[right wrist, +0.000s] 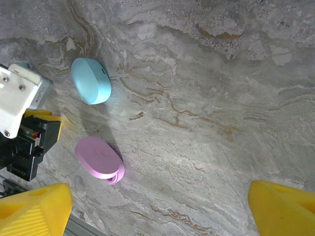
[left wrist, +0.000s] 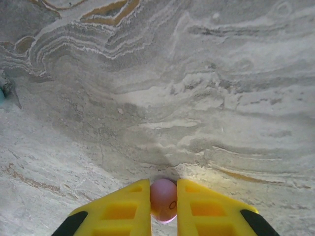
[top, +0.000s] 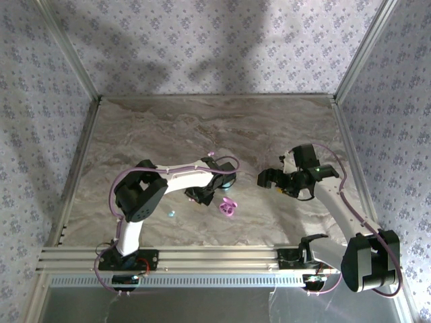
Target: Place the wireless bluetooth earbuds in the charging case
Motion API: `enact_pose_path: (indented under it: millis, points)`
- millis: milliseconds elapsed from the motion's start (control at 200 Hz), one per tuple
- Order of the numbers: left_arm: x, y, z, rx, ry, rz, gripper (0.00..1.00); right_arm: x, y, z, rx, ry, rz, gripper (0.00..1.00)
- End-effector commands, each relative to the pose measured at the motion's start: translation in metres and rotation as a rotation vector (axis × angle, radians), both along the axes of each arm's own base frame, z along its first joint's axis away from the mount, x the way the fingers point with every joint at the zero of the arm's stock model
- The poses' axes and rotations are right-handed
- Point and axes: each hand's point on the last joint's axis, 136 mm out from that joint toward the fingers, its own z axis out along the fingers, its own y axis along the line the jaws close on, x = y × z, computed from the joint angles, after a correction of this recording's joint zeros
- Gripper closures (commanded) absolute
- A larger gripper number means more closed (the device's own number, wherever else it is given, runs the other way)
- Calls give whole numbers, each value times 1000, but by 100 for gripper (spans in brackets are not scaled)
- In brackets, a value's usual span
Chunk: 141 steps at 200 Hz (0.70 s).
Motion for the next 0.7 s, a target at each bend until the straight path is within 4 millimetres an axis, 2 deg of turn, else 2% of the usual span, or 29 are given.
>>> enact_pose_path:
  millis: [0,290,475,595,700]
  points:
    - [-6,-1,12,-26,-5,2,84,-6,-2,0,1,11,11,6]
    - [-11,-36,49,-347,2,-31,83,-7,-2,-1,2,12,13,6]
    - [-24,-60,69,-582,65,-102,83,-6,-2,-1,1,9,13,6]
    - [-33,-72,75,-672,101,-159,83,-6,-2,-2,0,10,11,6]
    - [-40,-74,70,-693,135,-177,83,-6,-2,-2,-1,12,12,6]
